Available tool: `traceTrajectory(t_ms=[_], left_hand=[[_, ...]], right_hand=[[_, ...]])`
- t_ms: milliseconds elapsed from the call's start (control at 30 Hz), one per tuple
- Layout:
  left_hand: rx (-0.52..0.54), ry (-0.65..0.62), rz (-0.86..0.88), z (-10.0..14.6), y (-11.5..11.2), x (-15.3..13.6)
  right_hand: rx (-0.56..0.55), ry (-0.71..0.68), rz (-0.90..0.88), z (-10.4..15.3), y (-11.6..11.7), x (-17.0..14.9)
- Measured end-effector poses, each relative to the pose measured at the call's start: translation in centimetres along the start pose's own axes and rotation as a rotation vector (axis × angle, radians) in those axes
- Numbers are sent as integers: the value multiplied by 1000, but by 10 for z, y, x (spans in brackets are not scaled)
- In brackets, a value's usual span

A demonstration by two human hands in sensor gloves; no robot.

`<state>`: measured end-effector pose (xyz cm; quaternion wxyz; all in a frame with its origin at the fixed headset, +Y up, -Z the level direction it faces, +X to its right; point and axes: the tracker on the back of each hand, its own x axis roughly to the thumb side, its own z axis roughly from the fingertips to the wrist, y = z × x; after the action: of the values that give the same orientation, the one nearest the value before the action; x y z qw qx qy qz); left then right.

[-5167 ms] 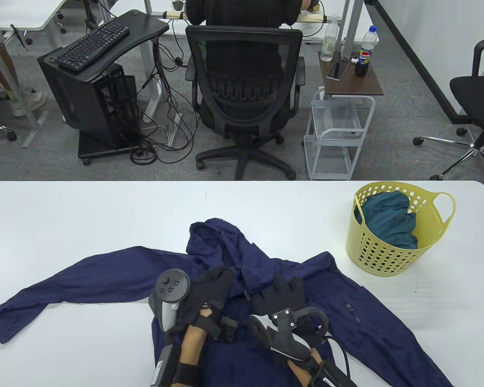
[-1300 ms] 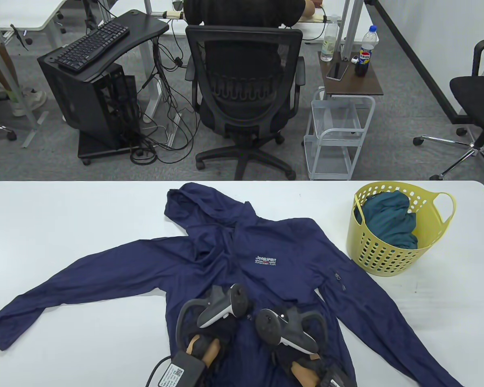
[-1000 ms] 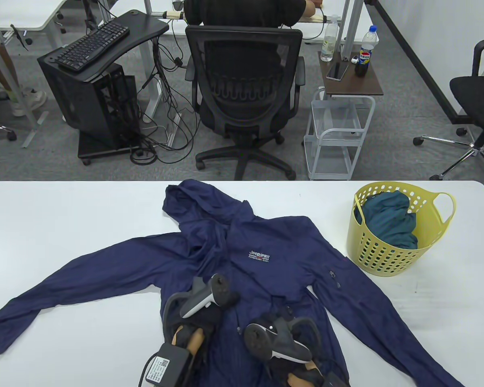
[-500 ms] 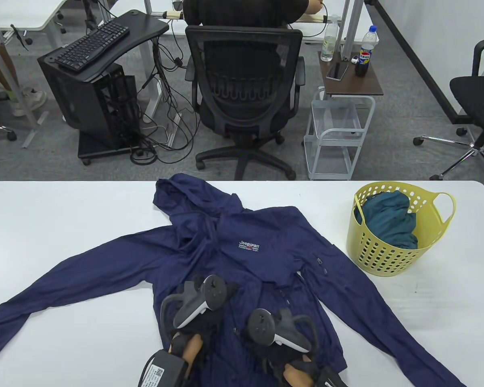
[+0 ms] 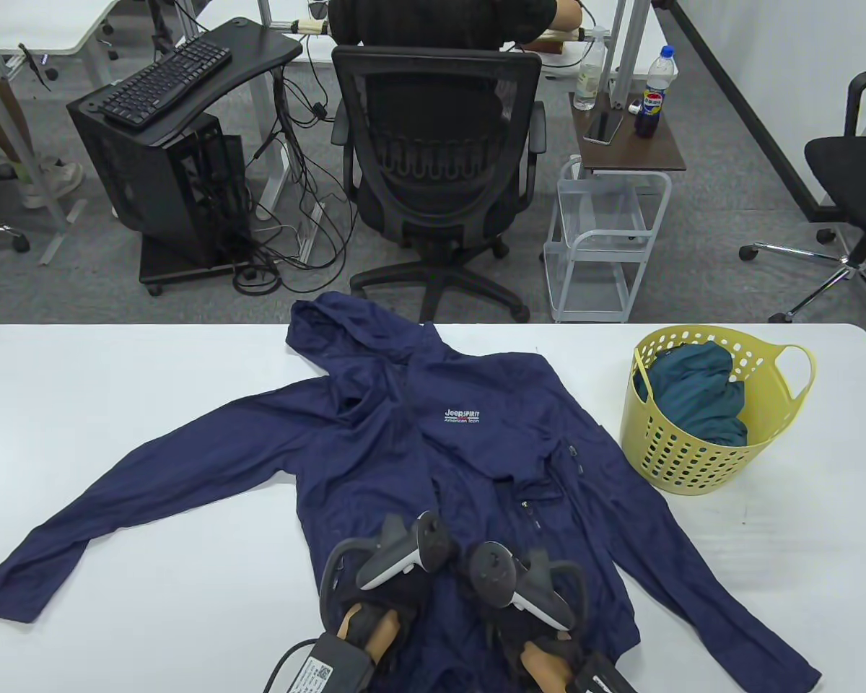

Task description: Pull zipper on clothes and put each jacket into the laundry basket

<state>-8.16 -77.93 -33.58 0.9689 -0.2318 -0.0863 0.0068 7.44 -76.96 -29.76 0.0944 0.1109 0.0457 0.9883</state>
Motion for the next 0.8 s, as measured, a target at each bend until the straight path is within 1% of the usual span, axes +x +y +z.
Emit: traceTrajectory(t_ms=[133, 200, 333, 467, 600, 667, 800], left_hand=[[9, 21, 5, -7, -1, -15], [10, 29, 33, -10, -1, -26], [-25, 16, 134, -15, -2, -51], [-11, 11, 145, -14, -3, -63], [-9, -37, 117, -7, 1, -61], [21, -55, 132, 0, 7, -57], [119, -121, 144, 21, 22, -36]], right_hand=[[-4, -63, 16, 7, -4, 14], [-7, -99, 37, 11, -5, 21], [43, -207, 50, 18, -3, 36], [97, -279, 52, 23, 0, 47], [141, -252, 41, 17, 5, 42], [128, -218, 9, 13, 5, 36], [100, -92, -6, 1, 5, 16]])
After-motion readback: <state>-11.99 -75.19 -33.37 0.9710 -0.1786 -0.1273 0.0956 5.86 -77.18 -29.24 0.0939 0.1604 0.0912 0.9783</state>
